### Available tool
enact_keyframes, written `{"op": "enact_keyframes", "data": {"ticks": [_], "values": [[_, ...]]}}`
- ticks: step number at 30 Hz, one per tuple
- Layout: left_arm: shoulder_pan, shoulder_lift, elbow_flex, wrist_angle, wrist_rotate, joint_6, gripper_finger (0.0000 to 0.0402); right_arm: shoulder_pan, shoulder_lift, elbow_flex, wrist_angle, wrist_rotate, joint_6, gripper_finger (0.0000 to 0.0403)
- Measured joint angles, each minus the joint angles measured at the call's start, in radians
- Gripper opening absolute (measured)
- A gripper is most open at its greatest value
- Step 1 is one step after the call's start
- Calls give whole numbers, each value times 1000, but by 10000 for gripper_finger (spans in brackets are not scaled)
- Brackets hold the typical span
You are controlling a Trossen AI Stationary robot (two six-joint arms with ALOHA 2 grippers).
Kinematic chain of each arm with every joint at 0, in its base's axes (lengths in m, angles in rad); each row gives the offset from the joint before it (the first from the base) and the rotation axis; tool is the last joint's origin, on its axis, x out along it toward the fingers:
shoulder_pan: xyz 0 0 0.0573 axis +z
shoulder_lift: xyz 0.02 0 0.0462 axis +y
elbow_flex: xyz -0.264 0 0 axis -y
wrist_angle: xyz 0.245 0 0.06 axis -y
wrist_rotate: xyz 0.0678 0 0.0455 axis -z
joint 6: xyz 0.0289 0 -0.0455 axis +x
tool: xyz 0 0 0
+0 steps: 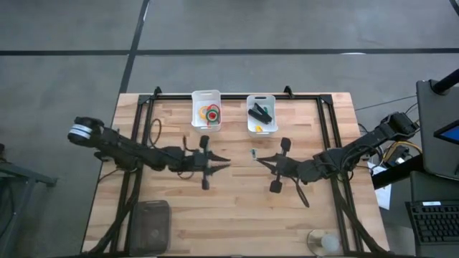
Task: Pick and place Stapler, Stapler remover, tape
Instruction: Put the right blue staple remover into the black bin
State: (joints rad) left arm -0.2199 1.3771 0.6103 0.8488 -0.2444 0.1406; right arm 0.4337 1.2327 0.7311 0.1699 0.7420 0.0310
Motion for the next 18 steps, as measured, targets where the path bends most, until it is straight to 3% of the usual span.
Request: {"op": "enact_keyframes", "data": {"ticks": [8,18], "values": [[1,87,105,-12,-108,49,168,1,1,0,0,2,0,8],[2,124,145,-30,-109,68,173,1,1,0,14,22,-5,8]]}}
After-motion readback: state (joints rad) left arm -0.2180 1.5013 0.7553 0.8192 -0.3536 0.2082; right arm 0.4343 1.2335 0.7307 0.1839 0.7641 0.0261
